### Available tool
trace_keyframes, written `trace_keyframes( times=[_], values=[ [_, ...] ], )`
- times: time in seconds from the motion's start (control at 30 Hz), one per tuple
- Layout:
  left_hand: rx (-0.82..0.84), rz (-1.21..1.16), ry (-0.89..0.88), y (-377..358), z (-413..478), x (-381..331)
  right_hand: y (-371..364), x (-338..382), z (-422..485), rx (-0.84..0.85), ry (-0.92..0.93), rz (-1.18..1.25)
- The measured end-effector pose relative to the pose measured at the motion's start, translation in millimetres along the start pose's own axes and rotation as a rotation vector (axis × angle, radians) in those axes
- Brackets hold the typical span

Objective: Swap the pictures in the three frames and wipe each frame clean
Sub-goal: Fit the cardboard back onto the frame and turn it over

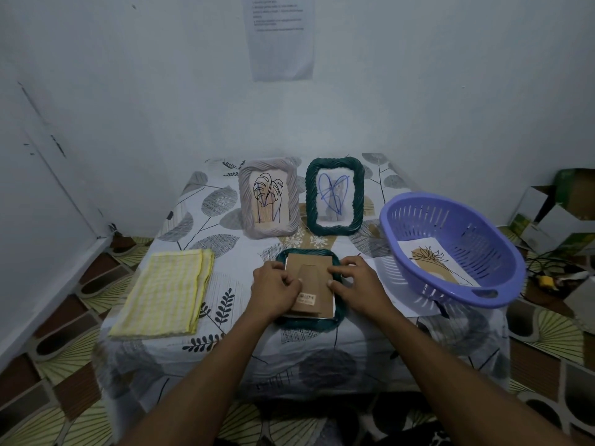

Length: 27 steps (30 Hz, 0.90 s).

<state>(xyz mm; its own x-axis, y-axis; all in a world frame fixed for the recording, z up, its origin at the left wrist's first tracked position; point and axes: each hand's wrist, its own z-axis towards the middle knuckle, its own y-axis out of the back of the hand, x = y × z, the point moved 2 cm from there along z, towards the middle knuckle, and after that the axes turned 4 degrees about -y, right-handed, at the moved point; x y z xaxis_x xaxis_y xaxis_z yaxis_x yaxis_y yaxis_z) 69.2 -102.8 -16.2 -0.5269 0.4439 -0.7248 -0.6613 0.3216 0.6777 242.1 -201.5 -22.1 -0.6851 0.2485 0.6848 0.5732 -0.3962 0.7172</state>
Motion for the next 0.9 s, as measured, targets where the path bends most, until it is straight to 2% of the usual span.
trace_keyframes(
  times=[0.27, 0.53, 0.9],
  values=[
    [0.053, 0.095, -0.066, 2, -2, 4, -3, 1, 0, 0.014, 0.010, -0.044],
    [0.144, 0.034, -0.179, 16, 6, 20, -4, 0, 0, 0.000, -0.004, -0.057],
    [0.097, -0.036, -0.233, 22, 8, 26, -2, 1, 0, 0.021, 0.007, -0.045]
  ],
)
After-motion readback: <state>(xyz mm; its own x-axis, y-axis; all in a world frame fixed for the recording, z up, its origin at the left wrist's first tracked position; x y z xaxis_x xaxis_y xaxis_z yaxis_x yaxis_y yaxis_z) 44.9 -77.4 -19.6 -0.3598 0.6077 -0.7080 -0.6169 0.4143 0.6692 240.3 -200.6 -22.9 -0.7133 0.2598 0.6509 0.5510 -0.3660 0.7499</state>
